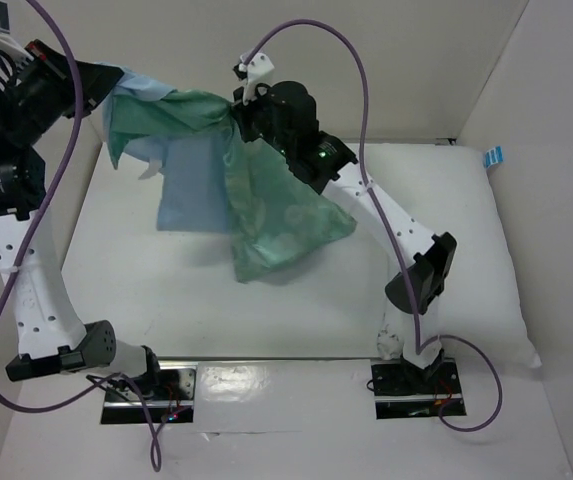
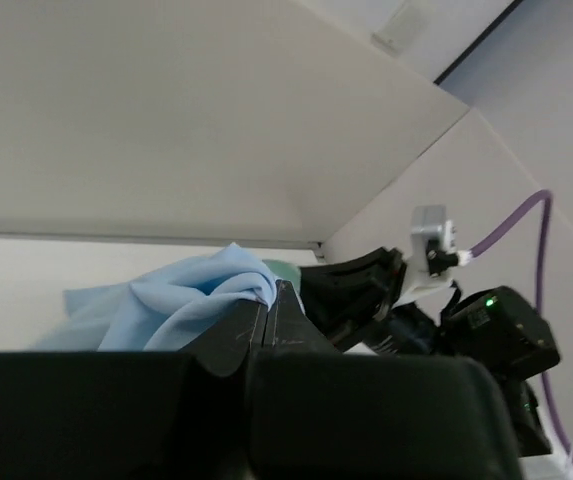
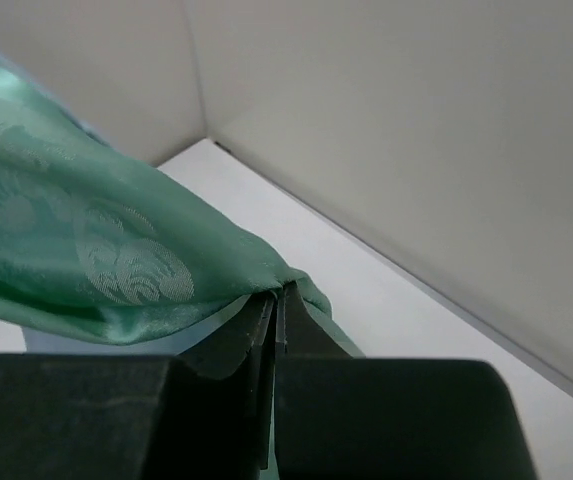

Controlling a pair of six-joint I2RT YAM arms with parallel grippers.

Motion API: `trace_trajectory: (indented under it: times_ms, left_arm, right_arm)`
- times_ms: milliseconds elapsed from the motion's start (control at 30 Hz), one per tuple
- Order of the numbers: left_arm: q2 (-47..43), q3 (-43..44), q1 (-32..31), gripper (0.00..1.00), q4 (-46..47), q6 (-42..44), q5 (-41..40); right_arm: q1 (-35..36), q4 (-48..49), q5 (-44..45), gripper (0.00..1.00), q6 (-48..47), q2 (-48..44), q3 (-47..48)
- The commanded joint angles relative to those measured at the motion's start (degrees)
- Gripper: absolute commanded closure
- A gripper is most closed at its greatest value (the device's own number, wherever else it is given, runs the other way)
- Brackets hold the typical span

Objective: Put the pillow into the pillowcase

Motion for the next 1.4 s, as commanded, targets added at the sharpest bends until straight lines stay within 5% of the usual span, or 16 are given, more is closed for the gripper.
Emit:
trace_trajectory:
  times_ms: [0,233,467,533,567,633,700,800,900,967,1033,1067,1100,1200,1267,1367]
  left_arm:
    - [-0.2,1.5,2.2,1.00,9.4,-5.1,0.8]
    - [8.4,2.2,-0.1,1.00,26.0,-14.8,12.3]
    - [12.3,-4.5,-14.2,1.00,24.8,-8.5,18.3]
    - [13.9,-6.5,-21.2,0.73,19.9,-5.0,20.6]
    - [17.2,-6.5,-23.4,0.35,17.5,-1.3,23.1]
    - [21.2,-4.3,-28.4,0.02,8.0,3.1,24.9]
    - [27.7,3.3,-30.1,0.00,-1.4,10.1,22.1]
    - [31.2,9.9,-28.1,0.00,-13.3,12.7,12.7]
    - [25.7,-0.7,-23.7,0.23,-11.5,12.7,5.1]
    - [18.8,-8.2,-18.7,0.60,-9.8,12.7,0.3]
    - [15.1,-19.2,-13.9,0.70,-9.8,12.7,-10.0]
    - [13.6,-23.1,-12.5,0.70,-9.8,11.9,-13.9]
    - [11.2,-27.2,-11.0,0.52,-9.8,11.0,-17.0]
    - [8.8,-42.2,-6.5,0.24,-8.2,8.5,-22.5]
    - [7.6,-51.8,-4.5,0.06,-5.0,7.0,-23.1]
    - [6.8,-60.6,-2.6,0.03,-2.3,4.7,-24.7]
  right_arm:
    - [1.5,4.6,-5.6,1.00,5.1,-1.8,5.9]
    - [2.5,31.5,6.3,1.00,14.6,-26.9,-39.8]
    - [10.3,27.2,22.0,1.00,31.5,-40.5,-69.5]
    - [11.2,20.7,26.5,0.88,36.9,-44.0,-76.7]
    - [11.9,17.9,29.1,0.82,42.2,-45.2,-78.6]
    - [11.9,8.4,35.1,0.56,48.1,-49.4,-82.8]
    - [11.9,3.3,35.8,0.26,49.9,-53.8,-84.1]
    - [11.4,0.3,36.6,0.24,46.2,-55.7,-81.5]
    - [11.4,-1.9,38.0,0.37,41.1,-55.0,-77.7]
    - [11.4,-3.3,38.0,0.54,38.6,-52.7,-73.9]
    - [11.4,-5.1,36.3,0.65,34.1,-48.7,-69.4]
    - [11.4,-5.7,33.6,0.66,32.6,-46.8,-67.5]
    - [10.9,-6.9,32.3,0.63,31.8,-44.6,-65.3]
    - [10.9,-11.5,28.3,0.17,27.8,-34.0,-56.1]
    - [9.8,-14.7,25.4,0.08,24.9,-24.6,-47.9]
    - [7.7,-16.1,24.1,0.12,22.9,-13.4,-38.6]
